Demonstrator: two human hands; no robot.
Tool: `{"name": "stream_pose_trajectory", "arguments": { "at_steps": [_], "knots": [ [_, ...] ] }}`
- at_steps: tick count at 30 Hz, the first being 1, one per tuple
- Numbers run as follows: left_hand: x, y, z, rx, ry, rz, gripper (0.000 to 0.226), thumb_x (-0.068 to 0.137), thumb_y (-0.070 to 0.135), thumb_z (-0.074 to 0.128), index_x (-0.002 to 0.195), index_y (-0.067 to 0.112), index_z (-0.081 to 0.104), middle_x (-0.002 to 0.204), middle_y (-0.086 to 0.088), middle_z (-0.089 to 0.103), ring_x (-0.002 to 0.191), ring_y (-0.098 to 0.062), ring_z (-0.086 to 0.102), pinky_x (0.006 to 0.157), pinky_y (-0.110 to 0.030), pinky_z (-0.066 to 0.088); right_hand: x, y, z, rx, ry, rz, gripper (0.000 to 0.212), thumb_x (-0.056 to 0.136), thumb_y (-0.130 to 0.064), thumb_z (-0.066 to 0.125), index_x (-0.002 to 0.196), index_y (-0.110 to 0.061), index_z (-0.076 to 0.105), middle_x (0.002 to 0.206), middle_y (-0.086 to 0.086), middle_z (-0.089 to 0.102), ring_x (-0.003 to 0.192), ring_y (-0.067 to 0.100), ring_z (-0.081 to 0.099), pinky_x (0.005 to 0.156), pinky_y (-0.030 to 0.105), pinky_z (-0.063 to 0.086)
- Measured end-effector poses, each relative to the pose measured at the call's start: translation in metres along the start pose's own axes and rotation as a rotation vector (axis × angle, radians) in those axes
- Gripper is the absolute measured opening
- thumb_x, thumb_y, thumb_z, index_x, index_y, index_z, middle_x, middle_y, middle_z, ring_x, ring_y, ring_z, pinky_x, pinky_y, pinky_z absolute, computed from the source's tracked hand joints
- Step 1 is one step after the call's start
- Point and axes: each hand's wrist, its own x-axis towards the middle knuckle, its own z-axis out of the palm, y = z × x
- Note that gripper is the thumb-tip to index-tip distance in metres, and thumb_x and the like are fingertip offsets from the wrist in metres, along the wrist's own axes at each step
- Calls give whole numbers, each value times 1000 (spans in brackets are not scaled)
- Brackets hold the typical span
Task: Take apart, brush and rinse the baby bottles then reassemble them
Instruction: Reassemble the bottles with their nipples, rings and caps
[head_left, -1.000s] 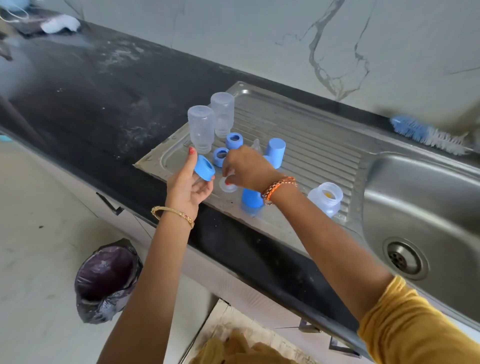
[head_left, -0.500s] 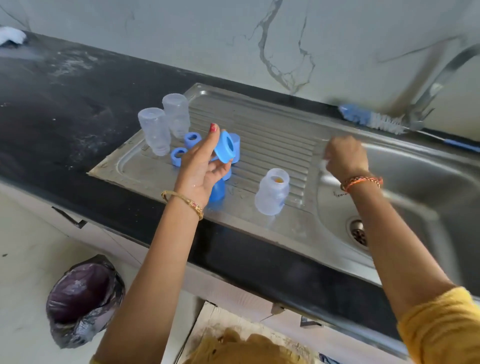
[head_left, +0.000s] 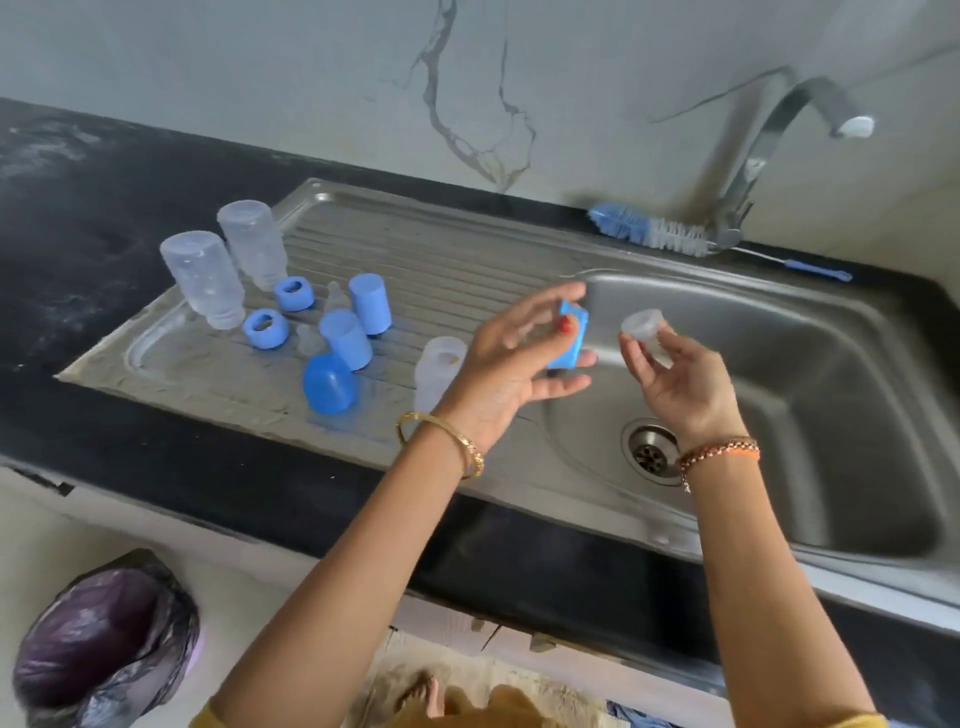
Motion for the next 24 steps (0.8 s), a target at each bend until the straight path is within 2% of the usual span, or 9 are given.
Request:
{"name": "stream_pose_trajectory", "arguments": {
  "at_steps": [3,5,7,9,11,16,19,22,24],
  "knots": [
    [29,-32,22,167,51,21,34,78,3,69,109,13,60,97,6,57,77,-3,58,66,-14,48,-2,-11,-20,0,46,-69,12,88,-19,60,78,-12,61,78,1,62,80,18,61,60,22,56],
    [48,-51,33,307,70,29,41,67,6,77,103,15,61,86,8,58,72,4,54,71,-11,44,-3,-22,-26,-85,55,-89,16,88,-11,59,73,-12,63,74,0,64,73,12,62,57,16,53],
    [68,-71,42,449,62,21,41,64,6,77,100,20,61,80,5,58,63,5,50,71,-9,41,-1,-30,-29,-148,52,-90,13,90,-4,54,80,-10,60,74,1,66,67,9,65,57,15,52],
    [87,-87,47,634,105,58,46,65,4,78,106,16,62,96,2,63,73,5,52,72,-5,38,6,-35,-33,-218,56,-116,11,91,-4,53,86,-9,61,74,1,68,68,10,66,63,17,55],
    [104,-99,49,791,161,81,57,64,3,79,116,12,57,106,3,59,89,-4,53,73,-5,35,14,-39,-36,-308,68,-157,10,91,-7,55,88,-11,63,76,-1,68,70,11,65,69,19,56],
    [125,-127,44,887,181,108,70,61,-3,78,123,8,48,102,-3,62,91,-18,59,64,0,35,34,-29,-49,-604,78,-298,19,89,-4,56,86,-19,67,67,-13,69,58,1,59,58,15,50],
    [130,-131,40,939,151,159,70,64,1,77,126,8,47,108,-5,64,94,-17,57,68,1,34,44,-17,-51,-714,57,-372,13,85,1,61,86,-10,68,62,-11,68,57,0,61,54,14,49],
    [138,-131,35,983,151,220,67,65,6,77,125,10,48,113,-3,62,103,-19,49,73,3,29,53,-15,-51,-809,29,-439,12,84,0,64,92,-7,70,72,-3,69,60,2,63,54,16,49],
    [139,-130,33,1002,120,240,66,64,8,79,123,10,50,109,1,64,100,-18,47,73,2,30,57,-13,-51,-920,35,-490,14,82,-2,67,88,-15,71,77,-6,70,64,4,63,58,20,52]
  ]
}}
